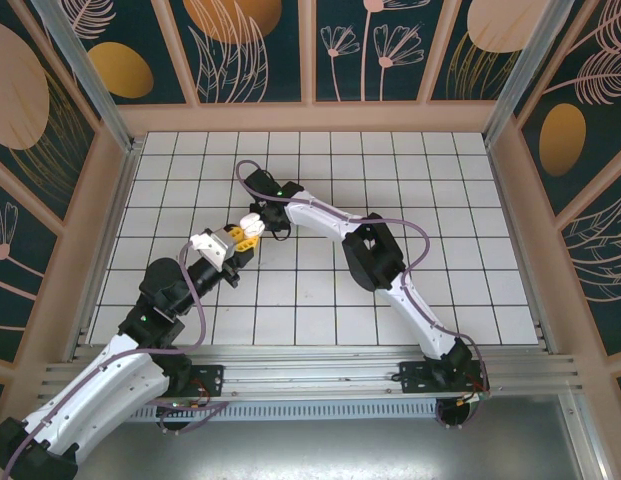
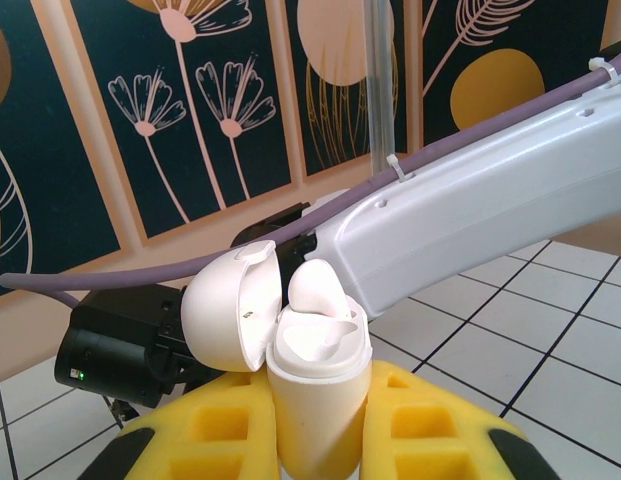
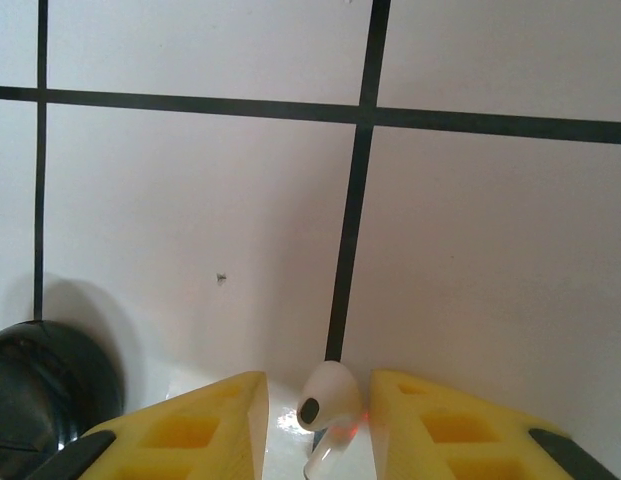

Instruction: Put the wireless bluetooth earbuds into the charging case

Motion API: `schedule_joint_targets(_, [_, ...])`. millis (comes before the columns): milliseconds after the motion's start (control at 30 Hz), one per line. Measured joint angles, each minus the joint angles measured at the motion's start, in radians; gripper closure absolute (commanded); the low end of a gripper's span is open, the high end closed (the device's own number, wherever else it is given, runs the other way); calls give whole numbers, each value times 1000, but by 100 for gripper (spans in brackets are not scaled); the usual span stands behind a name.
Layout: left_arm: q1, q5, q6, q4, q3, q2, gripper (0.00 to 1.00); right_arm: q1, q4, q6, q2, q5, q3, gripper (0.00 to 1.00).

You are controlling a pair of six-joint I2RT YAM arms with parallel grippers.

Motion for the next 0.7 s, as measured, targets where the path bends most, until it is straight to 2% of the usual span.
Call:
schedule_joint_targets(467, [0,0,0,0,-15,0,100,7,-14,-57,-4,52,-5,82])
schedule_joint_targets(700, [0,1,-1,1,-21,6,100,9,-8,-111,-80,117,-124,85])
